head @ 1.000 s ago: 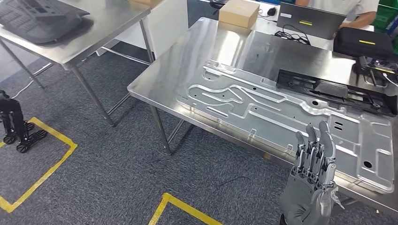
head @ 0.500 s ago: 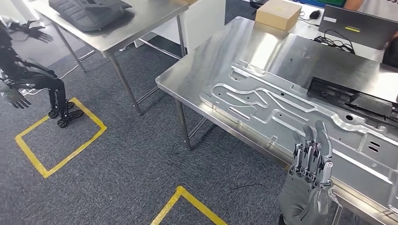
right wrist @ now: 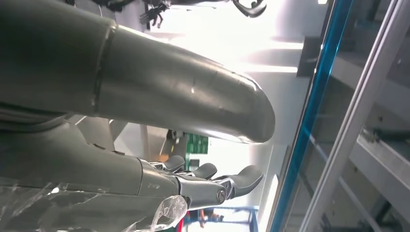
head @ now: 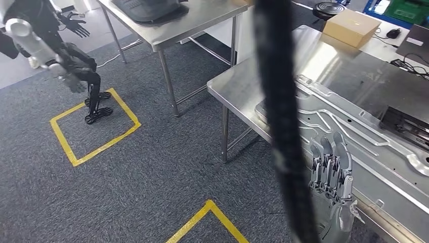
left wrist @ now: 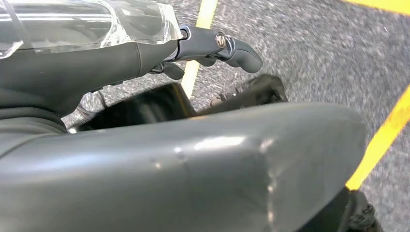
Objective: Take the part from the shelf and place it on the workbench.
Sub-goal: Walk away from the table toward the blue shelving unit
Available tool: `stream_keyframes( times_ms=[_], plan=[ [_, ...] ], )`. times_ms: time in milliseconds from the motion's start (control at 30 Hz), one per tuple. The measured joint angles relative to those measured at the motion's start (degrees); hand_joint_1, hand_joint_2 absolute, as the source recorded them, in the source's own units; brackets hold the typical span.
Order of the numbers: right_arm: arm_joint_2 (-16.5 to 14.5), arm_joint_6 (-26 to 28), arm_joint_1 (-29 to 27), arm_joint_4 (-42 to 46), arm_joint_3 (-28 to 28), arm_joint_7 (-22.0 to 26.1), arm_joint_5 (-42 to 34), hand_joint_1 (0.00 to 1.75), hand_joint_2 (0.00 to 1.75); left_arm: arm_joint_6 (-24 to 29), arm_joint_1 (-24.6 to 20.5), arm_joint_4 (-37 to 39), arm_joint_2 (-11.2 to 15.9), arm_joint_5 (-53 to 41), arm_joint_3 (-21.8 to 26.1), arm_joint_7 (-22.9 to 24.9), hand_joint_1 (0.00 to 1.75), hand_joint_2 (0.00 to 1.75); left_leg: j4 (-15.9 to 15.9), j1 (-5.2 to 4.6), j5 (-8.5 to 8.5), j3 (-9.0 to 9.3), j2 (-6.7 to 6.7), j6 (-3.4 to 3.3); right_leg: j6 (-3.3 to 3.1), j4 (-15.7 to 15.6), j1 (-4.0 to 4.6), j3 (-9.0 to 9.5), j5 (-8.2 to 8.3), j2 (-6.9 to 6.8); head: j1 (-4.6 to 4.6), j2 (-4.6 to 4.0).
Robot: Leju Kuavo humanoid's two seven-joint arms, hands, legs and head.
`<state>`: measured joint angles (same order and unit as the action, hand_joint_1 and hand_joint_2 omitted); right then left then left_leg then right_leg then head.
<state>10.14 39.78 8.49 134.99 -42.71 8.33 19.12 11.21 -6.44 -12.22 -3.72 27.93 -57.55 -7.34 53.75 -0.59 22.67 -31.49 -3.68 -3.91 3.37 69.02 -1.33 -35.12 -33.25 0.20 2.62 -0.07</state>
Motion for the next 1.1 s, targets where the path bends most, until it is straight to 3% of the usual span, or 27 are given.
stream_keyframes(
  times_ms=[67,100,133,200,233,300,367,433,467,500,533,600,667,733,800,867,933,967,1000,1033,1100],
  plan=[
    [0.2,0.0,-0.1,0.0,0.0,0.0,0.0,0.00,0.00,0.0,0.0,0.0,0.0,0.0,0.0,0.0,0.00,0.00,0.6,-0.03,0.24,-0.15,-1.55,0.35,-0.02,-8.3,-0.29,3.40,4.23,2.15,-0.01,0.00],
    [0.2,0.0,-0.1,0.0,0.0,0.0,0.0,0.00,0.00,0.0,-0.1,0.0,0.0,0.0,0.0,0.0,0.00,0.00,1.0,-0.08,0.37,-0.40,-2.21,0.61,-0.11,-11.1,-0.43,4.55,5.32,3.14,-0.01,0.00],
    [0.3,0.0,-0.1,0.0,0.0,0.0,-0.1,0.00,0.00,0.0,-0.1,0.0,0.0,-0.1,0.0,0.1,0.00,0.00,1.2,-0.13,0.43,-0.68,-2.76,0.91,-0.26,-12.6,-0.46,5.10,5.68,3.82,0.00,0.00],
    [0.4,-0.1,-0.2,0.0,0.0,0.0,-0.4,0.00,0.00,0.0,0.0,0.0,0.0,-0.1,0.0,0.2,0.00,0.00,1.4,-0.01,0.29,-1.15,-3.83,1.40,-0.85,-12.8,-0.28,5.09,5.69,2.97,0.02,0.00],
    [0.4,-0.2,-0.2,0.0,0.0,-0.1,-0.7,0.00,0.00,0.0,0.1,0.0,0.1,-0.1,0.0,0.3,0.00,0.00,1.6,0.04,0.39,-1.30,-3.54,1.65,-1.11,-12.9,-0.23,5.15,5.77,2.31,0.04,0.00],
    [0.5,-0.5,-0.5,0.0,0.0,-0.3,-1.2,0.00,0.00,0.0,0.2,0.0,0.1,-0.1,0.0,0.4,0.00,0.00,4.8,0.07,2.15,-2.79,-0.92,2.27,-1.67,-13.0,-0.29,5.30,5.84,0.91,0.09,-0.01],
    [0.5,-0.8,-0.7,0.0,0.0,-0.4,-1.7,0.00,0.00,0.0,0.0,0.0,0.2,-0.1,0.0,0.4,0.00,0.00,12.6,0.16,5.88,-6.60,2.13,2.92,-2.02,-13.0,-0.17,5.36,5.71,-0.54,0.13,-0.02],
    [0.6,-1.1,-1.0,0.0,0.0,-0.6,-2.4,0.00,0.00,0.0,-0.2,0.0,0.2,0.0,0.0,0.4,0.00,0.00,19.3,0.33,8.13,-9.98,2.91,3.14,-2.14,-13.0,-0.05,5.41,5.53,-2.11,0.11,-0.02],
    [0.7,-1.2,-1.1,0.0,0.0,-0.6,-2.7,0.00,0.00,0.0,-0.1,0.0,0.2,0.0,0.0,0.4,0.00,0.00,19.4,0.35,7.68,-10.07,3.02,3.07,-2.16,-13.0,-0.01,5.50,5.42,-2.87,0.11,-0.01],
    [0.7,-1.3,-1.1,0.0,0.0,-0.6,-3.0,0.00,0.00,0.0,-0.1,0.0,0.2,0.0,0.0,0.4,0.00,0.00,17.0,0.32,6.23,-8.82,3.25,2.86,-2.16,-13.0,0.05,5.65,5.29,-3.60,0.11,-0.01],
    [0.7,-1.4,-1.2,0.0,0.0,-0.6,-3.3,0.00,0.00,0.0,0.0,0.0,0.2,0.0,0.0,0.4,0.00,0.00,12.6,0.17,4.21,-6.51,3.98,2.48,-2.13,-13.0,0.10,5.85,5.15,-4.30,0.11,-0.01],
    [0.8,-1.6,-1.3,0.0,0.0,-0.5,-3.6,0.00,0.00,0.0,-0.1,0.0,0.3,0.0,0.0,0.4,0.00,0.00,4.2,-0.55,1.41,-2.26,6.68,1.49,-1.91,-13.1,0.27,6.24,4.84,-5.47,0.09,-0.02],
    [0.8,-1.8,-1.5,0.0,0.0,-0.5,-3.8,0.00,0.00,0.0,-0.3,0.0,0.3,0.0,0.0,0.4,0.00,0.00,1.4,-1.24,1.00,-1.10,7.89,0.88,-1.47,-13.2,0.31,6.50,4.56,-6.49,0.08,-0.02],
    [0.9,-2.2,-1.6,0.0,0.0,-0.3,-4.0,0.00,0.00,0.0,-0.2,0.0,0.4,-0.1,0.0,0.5,0.00,0.00,0.9,-1.16,0.72,-0.96,6.53,0.58,-0.92,-13.4,0.22,6.93,4.25,-7.18,0.08,-0.01],
    [0.9,-2.6,-1.9,0.0,0.1,-0.2,-4.2,0.00,0.00,0.1,0.0,0.0,0.4,-0.1,0.0,0.5,0.00,0.00,0.0,-0.75,0.19,-0.28,5.15,0.09,-0.51,-11.5,0.19,6.43,2.74,-4.81,0.06,-0.01],
    [1.0,-2.9,-2.4,0.0,0.1,-0.1,-4.2,0.00,0.00,0.2,-0.2,0.0,0.3,-0.1,0.0,0.6,0.00,0.00,-0.4,-0.56,-0.04,0.13,3.72,-0.33,-0.39,-4.6,0.20,3.07,-0.71,-1.36,0.03,-0.01],
    [1.0,-3.2,-2.8,0.0,0.2,0.0,-4.2,0.00,0.00,0.2,-0.3,0.0,0.3,-0.1,0.0,0.6,0.00,0.00,-0.4,-0.55,0.01,0.19,2.04,-0.49,-0.29,2.6,0.20,-1.06,-2.97,-0.34,0.03,-0.01],
    [1.0,-3.4,-2.9,0.0,0.2,0.0,-4.2,0.00,0.00,0.2,-0.3,0.0,0.3,-0.2,0.0,0.6,0.00,0.00,-0.3,-0.50,0.05,0.26,1.12,-0.47,-0.20,3.5,0.14,-1.92,-2.43,-0.26,0.03,0.00],
    [1.1,-3.5,-3.0,0.0,0.2,0.0,-4.2,0.00,0.00,0.2,-0.2,0.0,0.3,-0.2,0.0,0.6,0.00,0.00,-0.3,-0.40,0.11,0.37,0.22,-0.38,-0.08,1.9,0.02,-1.59,-0.72,-0.15,0.04,0.00],
    [1.1,-3.7,-3.0,0.0,0.2,0.0,-4.2,0.00,0.00,0.2,-0.2,0.0,0.3,-0.3,0.0,0.6,0.00,0.00,-0.1,-0.26,0.23,0.49,-0.69,-0.20,0.07,-1.7,-0.16,-0.22,1.74,0.26,0.04,-0.01],
    [1.1,-3.9,-3.1,0.0,0.2,0.1,-4.2,0.00,0.00,0.3,-0.2,0.0,0.3,-0.5,0.0,0.7,0.00,0.00,0.6,-0.10,0.67,0.35,-2.27,0.45,0.33,-9.5,-0.68,2.99,5.39,2.85,0.02,-0.02]
  ],
)
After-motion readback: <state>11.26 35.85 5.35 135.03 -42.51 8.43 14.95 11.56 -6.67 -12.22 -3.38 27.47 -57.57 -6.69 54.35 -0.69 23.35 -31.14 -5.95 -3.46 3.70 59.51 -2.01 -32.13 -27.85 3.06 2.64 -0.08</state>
